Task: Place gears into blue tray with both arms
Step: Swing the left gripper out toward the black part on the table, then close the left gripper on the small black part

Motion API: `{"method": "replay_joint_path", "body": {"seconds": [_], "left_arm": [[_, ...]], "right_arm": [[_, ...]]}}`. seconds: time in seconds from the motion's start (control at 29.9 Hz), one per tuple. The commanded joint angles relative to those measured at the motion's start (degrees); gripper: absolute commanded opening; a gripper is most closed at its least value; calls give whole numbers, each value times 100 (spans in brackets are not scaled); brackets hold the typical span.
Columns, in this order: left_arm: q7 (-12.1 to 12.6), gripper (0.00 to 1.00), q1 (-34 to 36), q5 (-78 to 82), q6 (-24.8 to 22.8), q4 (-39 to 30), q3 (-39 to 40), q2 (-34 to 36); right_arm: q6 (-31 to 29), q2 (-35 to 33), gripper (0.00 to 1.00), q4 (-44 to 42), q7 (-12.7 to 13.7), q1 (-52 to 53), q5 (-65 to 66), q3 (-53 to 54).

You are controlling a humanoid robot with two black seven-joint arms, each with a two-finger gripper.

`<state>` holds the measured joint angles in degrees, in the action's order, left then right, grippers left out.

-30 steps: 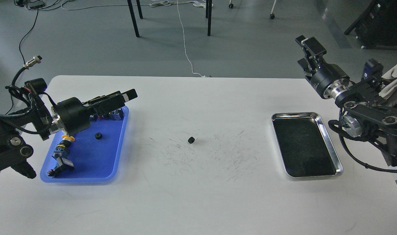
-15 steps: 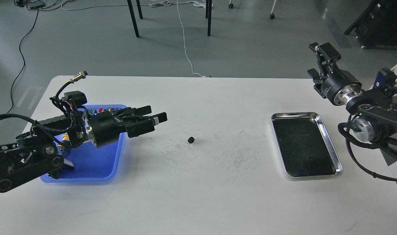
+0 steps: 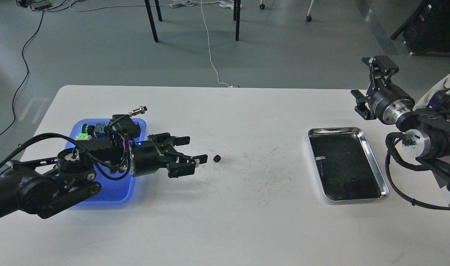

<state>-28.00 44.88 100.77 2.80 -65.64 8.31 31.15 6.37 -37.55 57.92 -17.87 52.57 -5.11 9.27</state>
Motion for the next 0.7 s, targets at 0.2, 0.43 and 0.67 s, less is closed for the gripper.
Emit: {"method": "replay_joint_path", "body": {"seconds": [0.2, 0.43, 0.67], "left_arm": [[0, 93, 21, 294, 387, 965, -22, -812], [0, 86, -50, 417, 528, 1615, -31, -1189], [0, 79, -67, 426, 625, 1932, -49, -1462]], "right_arm": [[4, 10, 98, -44, -14, -142, -16, 171], [13, 19, 98, -79, -14, -151, -7, 215], [22, 37, 98, -114, -14, -151, -7, 215]]}}
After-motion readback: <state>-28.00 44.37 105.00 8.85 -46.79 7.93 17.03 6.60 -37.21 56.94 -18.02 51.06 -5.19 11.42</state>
